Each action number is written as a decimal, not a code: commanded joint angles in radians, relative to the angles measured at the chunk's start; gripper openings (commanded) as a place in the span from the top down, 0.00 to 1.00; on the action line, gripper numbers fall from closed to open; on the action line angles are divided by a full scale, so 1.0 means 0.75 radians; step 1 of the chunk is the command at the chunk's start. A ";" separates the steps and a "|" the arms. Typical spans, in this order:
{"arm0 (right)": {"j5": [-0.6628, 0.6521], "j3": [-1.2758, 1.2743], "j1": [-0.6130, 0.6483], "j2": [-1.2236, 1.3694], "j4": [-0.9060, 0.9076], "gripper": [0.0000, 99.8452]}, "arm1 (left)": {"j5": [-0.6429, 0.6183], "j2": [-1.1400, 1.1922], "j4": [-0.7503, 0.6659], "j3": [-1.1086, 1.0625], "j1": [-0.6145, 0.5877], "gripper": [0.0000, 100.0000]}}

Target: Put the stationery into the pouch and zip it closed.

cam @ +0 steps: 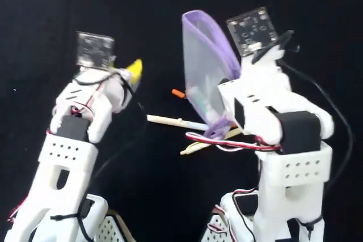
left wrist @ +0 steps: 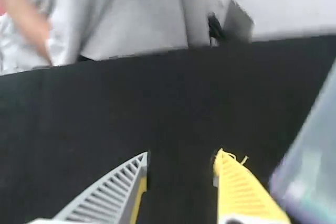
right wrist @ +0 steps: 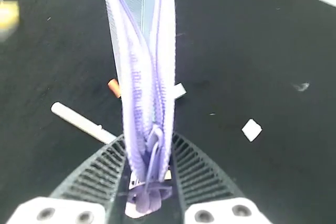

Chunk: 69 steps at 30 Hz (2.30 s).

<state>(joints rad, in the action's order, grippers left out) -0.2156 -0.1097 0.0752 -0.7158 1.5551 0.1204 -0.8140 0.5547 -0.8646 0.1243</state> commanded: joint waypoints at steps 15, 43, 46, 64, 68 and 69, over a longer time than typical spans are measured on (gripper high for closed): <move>0.000 0.220 -0.256 0.003 -0.004 0.99 | 0.626 0.675 0.045 0.206 0.249 0.79; 0.002 0.208 -0.256 0.005 0.002 0.99 | 1.056 1.772 0.757 1.323 0.447 0.97; 0.002 0.208 -0.256 0.005 0.018 0.99 | 1.056 1.800 0.798 1.361 0.447 0.96; 0.002 0.206 -0.252 0.003 0.035 0.99 | 0.902 1.285 1.054 1.218 0.455 0.96; 0.002 0.206 -0.248 0.003 0.039 0.99 | 0.884 1.152 0.994 1.138 0.449 0.96; 0.002 0.206 -0.248 0.003 0.039 0.99 | 0.845 1.115 0.964 1.126 0.445 0.96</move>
<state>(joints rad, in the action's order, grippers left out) -0.2156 -0.0054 -0.1028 -0.7158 1.5842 0.7925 0.1373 1.3203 -0.0146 0.4603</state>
